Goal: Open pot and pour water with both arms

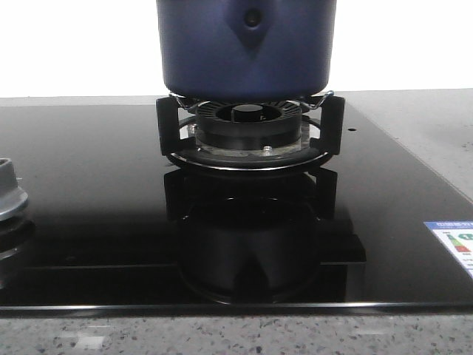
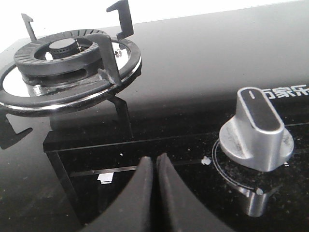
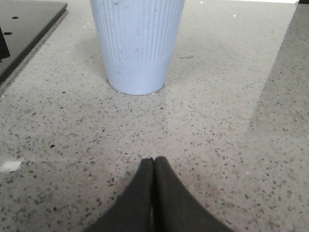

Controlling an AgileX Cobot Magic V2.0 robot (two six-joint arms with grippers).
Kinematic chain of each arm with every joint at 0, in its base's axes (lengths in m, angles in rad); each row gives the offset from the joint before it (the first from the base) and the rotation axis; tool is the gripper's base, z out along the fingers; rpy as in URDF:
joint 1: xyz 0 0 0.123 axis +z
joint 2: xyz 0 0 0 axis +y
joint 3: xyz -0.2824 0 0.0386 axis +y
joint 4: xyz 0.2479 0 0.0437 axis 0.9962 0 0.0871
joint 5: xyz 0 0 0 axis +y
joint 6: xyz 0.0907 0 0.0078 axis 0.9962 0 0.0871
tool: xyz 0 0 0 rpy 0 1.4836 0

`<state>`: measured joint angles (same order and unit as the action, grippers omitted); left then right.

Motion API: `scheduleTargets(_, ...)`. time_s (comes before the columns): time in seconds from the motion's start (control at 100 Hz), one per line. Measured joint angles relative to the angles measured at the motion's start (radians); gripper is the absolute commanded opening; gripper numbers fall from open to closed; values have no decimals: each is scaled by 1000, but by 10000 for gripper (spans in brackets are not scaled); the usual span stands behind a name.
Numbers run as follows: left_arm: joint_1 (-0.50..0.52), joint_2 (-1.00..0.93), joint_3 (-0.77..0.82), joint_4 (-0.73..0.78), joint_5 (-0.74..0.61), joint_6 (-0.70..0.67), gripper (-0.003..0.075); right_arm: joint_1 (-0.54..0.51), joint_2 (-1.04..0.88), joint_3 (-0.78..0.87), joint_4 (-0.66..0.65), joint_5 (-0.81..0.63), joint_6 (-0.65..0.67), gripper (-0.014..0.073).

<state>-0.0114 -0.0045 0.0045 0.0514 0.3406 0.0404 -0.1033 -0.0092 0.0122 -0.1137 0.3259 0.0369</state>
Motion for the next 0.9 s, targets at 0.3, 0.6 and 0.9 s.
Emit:
scheduleTargets(0.3,0,0,0,0,0,0,-20,0,0,0,0,0,0,-64)
scheduleTargets(0.6,0,0,0,0,0,0,-20,0,0,0,0,0,0,-64)
scheduleTargets(0.9,0,0,0,50,0,0,-20,0,0,4,-23,-97,0,-64)
